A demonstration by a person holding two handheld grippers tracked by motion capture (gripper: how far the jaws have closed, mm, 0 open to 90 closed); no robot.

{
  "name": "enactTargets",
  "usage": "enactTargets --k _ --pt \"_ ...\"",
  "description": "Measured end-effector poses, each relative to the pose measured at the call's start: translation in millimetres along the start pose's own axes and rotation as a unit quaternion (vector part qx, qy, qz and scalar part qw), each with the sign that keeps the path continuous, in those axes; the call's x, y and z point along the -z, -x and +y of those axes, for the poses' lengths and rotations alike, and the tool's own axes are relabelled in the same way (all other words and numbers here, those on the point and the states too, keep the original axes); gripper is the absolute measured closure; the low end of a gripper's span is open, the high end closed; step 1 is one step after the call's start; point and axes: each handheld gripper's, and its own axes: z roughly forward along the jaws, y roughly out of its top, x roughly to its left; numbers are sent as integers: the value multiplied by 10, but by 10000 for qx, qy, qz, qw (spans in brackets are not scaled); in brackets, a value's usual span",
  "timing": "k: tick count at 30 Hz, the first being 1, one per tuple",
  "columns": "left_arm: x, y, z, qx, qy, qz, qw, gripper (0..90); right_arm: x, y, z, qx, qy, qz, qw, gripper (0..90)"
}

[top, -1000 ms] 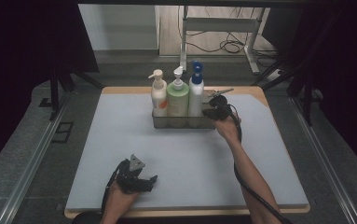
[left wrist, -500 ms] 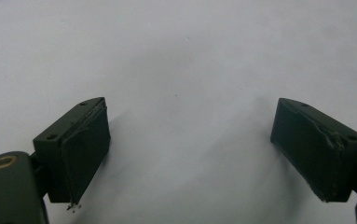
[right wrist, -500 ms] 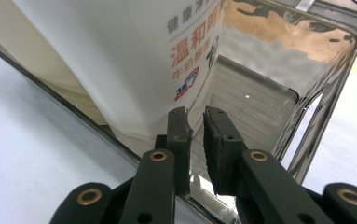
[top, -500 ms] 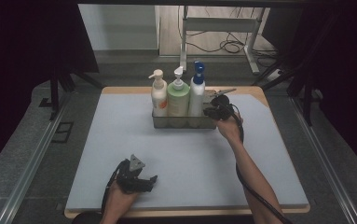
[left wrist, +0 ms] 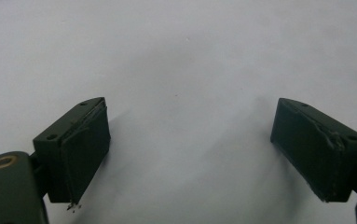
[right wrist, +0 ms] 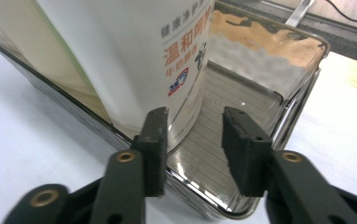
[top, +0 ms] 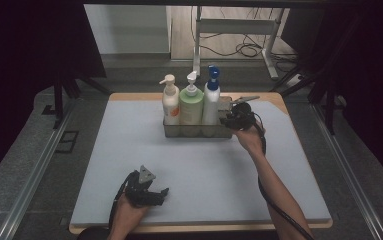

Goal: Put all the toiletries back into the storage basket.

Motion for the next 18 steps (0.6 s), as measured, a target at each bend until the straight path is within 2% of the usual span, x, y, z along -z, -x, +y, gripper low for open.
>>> enactTargets --k 9,18 --pt "1 0 1 -2 -3 2 10000 117 123 12 -23 -16 162 86 9998 453" --pt "0 -1 0 -1 -1 0 10000 117 255 -36 -52 151 176 165 9996 353"
